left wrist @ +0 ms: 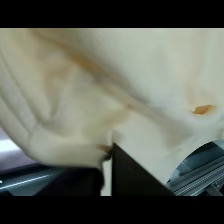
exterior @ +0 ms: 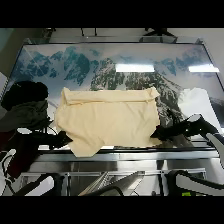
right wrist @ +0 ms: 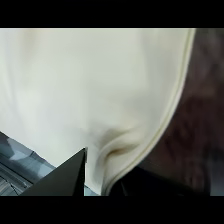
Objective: Fold the shirts.
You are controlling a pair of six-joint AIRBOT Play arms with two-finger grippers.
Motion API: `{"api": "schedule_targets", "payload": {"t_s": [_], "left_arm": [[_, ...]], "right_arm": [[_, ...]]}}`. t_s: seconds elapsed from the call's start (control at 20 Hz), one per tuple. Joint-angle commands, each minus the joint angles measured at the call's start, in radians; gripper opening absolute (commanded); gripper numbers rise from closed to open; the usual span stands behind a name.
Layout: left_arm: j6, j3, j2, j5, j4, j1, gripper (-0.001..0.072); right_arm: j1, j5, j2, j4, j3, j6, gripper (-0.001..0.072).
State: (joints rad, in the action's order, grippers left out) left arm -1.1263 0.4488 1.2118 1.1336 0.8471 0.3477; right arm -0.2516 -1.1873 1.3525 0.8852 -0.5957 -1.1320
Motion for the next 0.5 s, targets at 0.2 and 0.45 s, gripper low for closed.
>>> {"api": "schedule_targets", "payload": {"t_s": [0.2,0.45], "left_arm": [[0.043,0.086,-0.020,0.035,-0.028,-0.032,0.0015],[0.016,0.092,-0.205,0.066,-0.030,-0.033,0.0015]], "right_arm": [[-0.016,-0.105,-0.014,-0.001,-0.002,-0.005,0.0226],[-0.023,-0.129,-0.023,-0.061,-0.003,0.055,0.0014]]}}
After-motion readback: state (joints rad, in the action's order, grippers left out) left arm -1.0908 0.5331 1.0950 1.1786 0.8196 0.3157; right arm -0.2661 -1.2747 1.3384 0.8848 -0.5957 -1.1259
